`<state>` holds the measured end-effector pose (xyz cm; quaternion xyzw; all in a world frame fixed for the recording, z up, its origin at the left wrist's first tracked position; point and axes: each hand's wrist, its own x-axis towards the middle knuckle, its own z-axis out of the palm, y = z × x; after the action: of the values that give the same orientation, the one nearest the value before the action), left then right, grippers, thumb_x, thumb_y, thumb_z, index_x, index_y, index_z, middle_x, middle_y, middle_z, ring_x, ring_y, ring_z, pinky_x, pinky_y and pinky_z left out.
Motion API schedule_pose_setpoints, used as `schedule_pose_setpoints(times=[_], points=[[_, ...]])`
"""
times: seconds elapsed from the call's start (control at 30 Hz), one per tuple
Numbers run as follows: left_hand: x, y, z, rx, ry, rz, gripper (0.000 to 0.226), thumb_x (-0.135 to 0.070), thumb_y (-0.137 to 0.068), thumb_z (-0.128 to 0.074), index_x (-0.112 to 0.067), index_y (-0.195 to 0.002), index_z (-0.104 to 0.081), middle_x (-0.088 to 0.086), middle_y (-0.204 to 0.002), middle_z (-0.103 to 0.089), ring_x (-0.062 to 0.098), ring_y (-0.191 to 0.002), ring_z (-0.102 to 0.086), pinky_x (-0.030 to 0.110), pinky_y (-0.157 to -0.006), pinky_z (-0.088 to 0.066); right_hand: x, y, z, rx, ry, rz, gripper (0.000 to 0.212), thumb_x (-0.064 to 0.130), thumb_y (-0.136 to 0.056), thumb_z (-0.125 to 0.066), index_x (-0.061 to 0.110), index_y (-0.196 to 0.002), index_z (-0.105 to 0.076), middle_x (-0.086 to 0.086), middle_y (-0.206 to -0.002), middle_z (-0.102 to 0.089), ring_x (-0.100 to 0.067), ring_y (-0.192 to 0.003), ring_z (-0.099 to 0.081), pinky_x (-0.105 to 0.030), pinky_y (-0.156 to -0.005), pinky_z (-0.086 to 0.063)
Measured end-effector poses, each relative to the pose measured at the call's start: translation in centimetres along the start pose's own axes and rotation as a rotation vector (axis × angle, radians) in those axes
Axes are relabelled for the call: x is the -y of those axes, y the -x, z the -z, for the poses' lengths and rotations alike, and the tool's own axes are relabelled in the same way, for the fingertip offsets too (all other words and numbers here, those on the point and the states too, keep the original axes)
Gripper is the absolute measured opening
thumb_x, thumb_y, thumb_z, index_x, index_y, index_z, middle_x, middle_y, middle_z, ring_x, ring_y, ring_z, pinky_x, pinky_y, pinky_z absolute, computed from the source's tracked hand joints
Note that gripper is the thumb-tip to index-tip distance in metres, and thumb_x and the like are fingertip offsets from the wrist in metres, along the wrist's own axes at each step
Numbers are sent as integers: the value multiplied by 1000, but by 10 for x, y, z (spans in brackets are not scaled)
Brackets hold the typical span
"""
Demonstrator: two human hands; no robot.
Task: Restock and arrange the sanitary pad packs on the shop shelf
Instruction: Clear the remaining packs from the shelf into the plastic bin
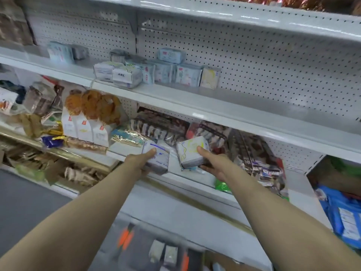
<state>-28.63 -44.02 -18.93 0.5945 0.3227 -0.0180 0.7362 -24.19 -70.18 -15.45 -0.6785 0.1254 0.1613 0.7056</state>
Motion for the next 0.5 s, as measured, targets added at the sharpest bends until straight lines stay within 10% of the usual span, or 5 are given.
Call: schedule_pose_setpoints(times=[0.13, 0.27, 0.5], points=[[43, -23, 0, 34, -62, 109, 71, -53, -72, -85, -7, -120, -58, 11, -114, -62, 28, -99, -62, 35, -74, -49, -43, -13, -1, -62, 25, -89, 56, 34, -77, -87, 4, -118, -66, -9, -103, -73, -20, -85, -71, -26, -60, -61], [76, -57, 1, 56, -144, 169, 54, -58, -77, -78, -9, -97, -64, 8, -82, -57, 17, -62, -47, 26, -54, -36, -86, -32, -7, -127, 19, -190, 56, 34, -77, -87, 0, -115, -64, -10, -94, -73, -20, -78, -73, -25, -57, -60], [128, -124, 27, 37, -250, 341, 54, -59, -71, -81, -7, -72, -67, 12, -72, -66, 22, -59, -51, 31, -63, -43, -170, -69, -26, -193, 69, -416, 44, 41, -79, -84, 6, -100, -67, -6, -80, -65, -16, -66, -54, -22, -57, -46]])
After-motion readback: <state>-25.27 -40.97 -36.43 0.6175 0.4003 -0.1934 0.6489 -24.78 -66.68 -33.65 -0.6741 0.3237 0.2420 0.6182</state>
